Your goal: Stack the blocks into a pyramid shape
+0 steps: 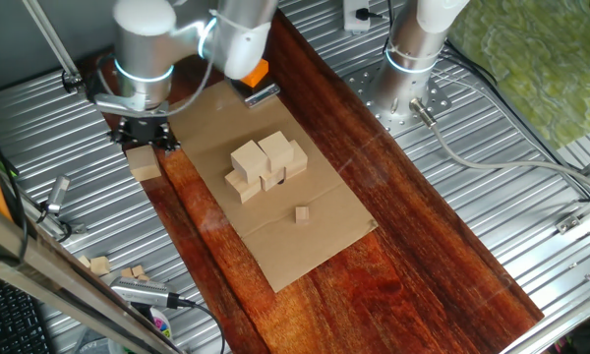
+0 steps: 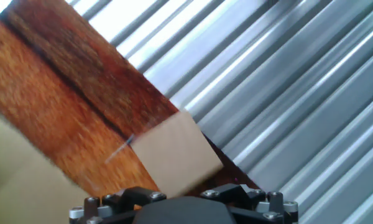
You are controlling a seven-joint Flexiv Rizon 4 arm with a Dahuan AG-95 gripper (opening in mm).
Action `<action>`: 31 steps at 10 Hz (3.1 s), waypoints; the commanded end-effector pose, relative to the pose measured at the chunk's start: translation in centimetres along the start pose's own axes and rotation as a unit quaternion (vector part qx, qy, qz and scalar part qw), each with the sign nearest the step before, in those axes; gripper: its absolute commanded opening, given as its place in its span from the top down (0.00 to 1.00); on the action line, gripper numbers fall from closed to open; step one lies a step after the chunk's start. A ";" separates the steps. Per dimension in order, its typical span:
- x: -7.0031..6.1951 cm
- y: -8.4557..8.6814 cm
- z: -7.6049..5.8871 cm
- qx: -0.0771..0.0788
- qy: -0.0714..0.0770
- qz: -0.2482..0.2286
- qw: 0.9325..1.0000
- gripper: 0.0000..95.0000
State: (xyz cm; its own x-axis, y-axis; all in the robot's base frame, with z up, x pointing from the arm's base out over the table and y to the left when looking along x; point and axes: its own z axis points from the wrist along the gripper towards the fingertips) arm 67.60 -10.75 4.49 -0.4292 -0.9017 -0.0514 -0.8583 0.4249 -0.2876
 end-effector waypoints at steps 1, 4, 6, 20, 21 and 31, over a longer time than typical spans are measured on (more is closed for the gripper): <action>-0.1 -0.3 0.8 -0.021 -0.018 -0.001 1.000 0.00; -0.2 -0.3 1.0 -0.037 -0.023 0.006 0.999 0.00; -0.3 -0.3 1.1 -0.041 -0.024 0.009 0.999 0.00; -0.4 -0.2 1.3 -0.041 -0.036 0.010 0.998 1.00; -0.4 -0.2 1.3 -0.039 -0.035 0.012 0.999 1.00; 2.7 0.5 -2.2 -0.123 0.000 0.135 0.983 1.00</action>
State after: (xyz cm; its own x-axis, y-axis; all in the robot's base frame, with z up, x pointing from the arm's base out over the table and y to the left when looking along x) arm 65.43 -12.70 6.38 -0.6404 -0.7620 -0.0961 -0.7633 0.6453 -0.0302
